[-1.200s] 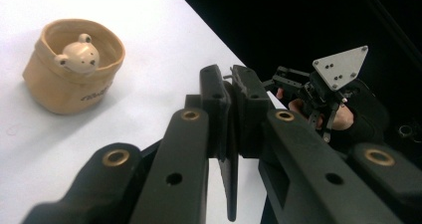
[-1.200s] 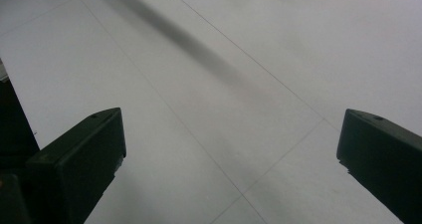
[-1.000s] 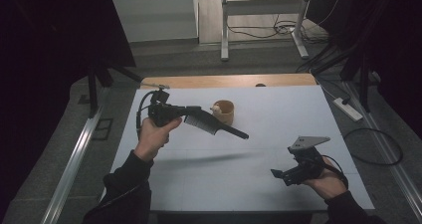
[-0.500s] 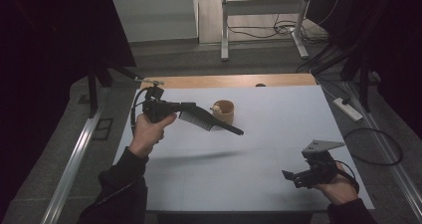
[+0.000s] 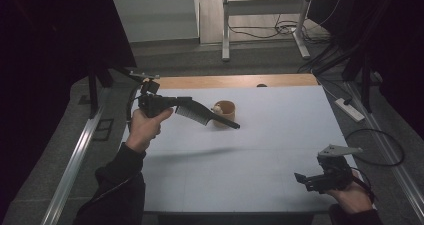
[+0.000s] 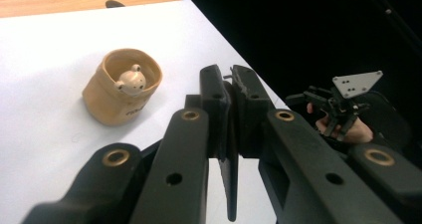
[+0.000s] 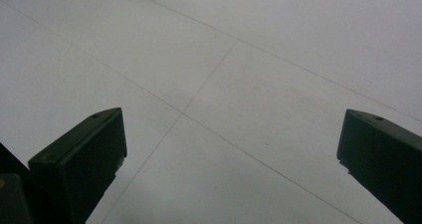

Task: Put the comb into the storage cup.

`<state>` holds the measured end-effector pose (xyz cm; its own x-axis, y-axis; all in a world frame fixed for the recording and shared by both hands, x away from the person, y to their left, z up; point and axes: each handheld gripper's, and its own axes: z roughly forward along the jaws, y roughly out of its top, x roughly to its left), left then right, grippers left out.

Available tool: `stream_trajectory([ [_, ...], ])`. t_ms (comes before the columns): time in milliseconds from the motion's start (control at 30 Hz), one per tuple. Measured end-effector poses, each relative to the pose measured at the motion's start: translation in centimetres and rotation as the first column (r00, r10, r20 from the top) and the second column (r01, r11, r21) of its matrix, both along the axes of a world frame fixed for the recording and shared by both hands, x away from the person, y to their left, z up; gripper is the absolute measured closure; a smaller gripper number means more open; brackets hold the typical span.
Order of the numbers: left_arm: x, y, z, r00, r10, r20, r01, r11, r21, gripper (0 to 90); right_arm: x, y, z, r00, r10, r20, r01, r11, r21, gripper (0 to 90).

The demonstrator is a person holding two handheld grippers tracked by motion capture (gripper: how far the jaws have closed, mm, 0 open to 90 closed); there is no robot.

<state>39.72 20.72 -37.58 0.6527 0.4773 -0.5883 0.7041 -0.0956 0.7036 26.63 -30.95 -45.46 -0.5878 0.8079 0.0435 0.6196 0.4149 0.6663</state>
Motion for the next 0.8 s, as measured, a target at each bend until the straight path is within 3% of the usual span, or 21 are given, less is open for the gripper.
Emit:
stream_trajectory([
  [800, 2.1, 0.5, 1.3, 0.9977, 0.067, 0.010, -0.067, 0.9974, 0.027, 83.9, -1.2, -0.7, 0.3, 0.9993, -0.028, 0.023, 0.028, 1.000, -0.002, 0.0],
])
